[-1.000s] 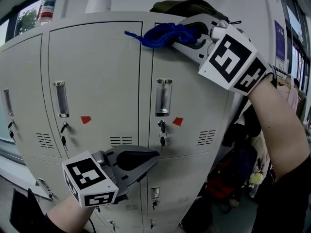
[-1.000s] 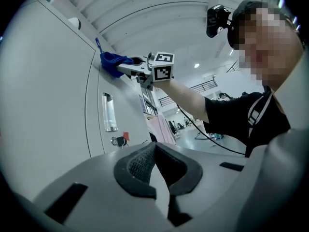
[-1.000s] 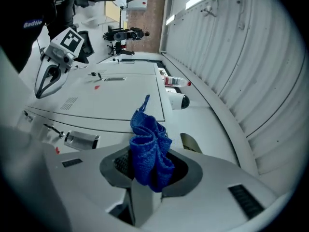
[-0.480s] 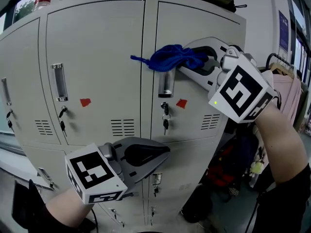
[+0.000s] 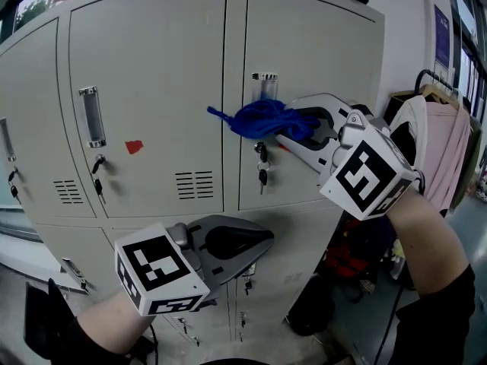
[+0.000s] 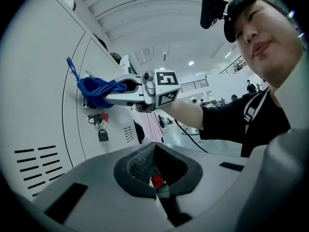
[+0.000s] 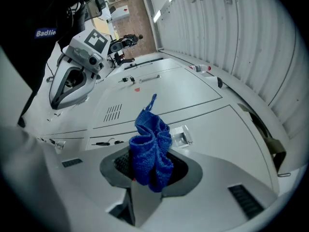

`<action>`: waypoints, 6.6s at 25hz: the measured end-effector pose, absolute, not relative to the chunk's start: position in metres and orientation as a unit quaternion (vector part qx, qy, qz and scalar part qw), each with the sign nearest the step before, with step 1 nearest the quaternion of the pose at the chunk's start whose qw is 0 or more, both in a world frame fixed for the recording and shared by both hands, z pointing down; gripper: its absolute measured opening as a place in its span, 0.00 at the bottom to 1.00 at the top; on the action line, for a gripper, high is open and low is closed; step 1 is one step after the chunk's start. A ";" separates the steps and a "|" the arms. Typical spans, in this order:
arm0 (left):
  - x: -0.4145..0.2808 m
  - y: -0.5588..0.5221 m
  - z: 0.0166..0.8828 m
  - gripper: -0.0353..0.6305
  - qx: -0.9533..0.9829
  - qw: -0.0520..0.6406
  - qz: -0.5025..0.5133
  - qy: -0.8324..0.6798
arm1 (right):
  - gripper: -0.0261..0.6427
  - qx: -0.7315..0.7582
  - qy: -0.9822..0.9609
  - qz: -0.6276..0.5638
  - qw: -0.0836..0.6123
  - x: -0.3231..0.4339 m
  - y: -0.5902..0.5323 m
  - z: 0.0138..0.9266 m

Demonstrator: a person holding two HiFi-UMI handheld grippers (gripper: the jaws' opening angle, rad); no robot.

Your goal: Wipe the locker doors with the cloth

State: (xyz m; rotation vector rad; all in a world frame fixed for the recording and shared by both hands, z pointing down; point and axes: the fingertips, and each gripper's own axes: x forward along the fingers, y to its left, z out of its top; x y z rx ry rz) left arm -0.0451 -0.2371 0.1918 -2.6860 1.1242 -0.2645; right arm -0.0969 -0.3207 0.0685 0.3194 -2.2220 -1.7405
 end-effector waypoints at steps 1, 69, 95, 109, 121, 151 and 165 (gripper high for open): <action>-0.045 -0.235 0.193 0.06 -0.914 0.107 -0.089 0.380 | 0.19 0.109 -0.778 -0.600 0.153 -0.097 -0.321 0.074; -0.061 -0.217 0.209 0.06 -0.921 0.083 -0.056 0.377 | 0.19 0.259 -0.690 -0.673 0.063 -0.057 -0.329 -0.126; -0.040 -0.221 0.227 0.06 -0.928 0.065 -0.077 0.360 | 0.19 0.190 -0.745 -0.621 0.154 -0.061 -0.351 0.073; -0.047 -0.214 0.237 0.06 -0.925 0.050 -0.075 0.368 | 0.19 0.161 -0.753 -0.613 0.177 -0.060 -0.352 0.178; -0.054 -0.219 0.249 0.06 -0.924 0.033 -0.075 0.374 | 0.19 0.131 -0.776 -0.585 0.194 -0.061 -0.356 0.251; -0.040 -0.231 0.224 0.06 -0.929 0.062 -0.060 0.360 | 0.19 0.266 -0.702 -0.653 0.097 -0.012 -0.385 -0.125; -0.029 -0.240 0.237 0.06 -0.938 0.046 -0.068 0.336 | 0.19 0.192 -0.742 -0.624 0.152 -0.012 -0.391 0.042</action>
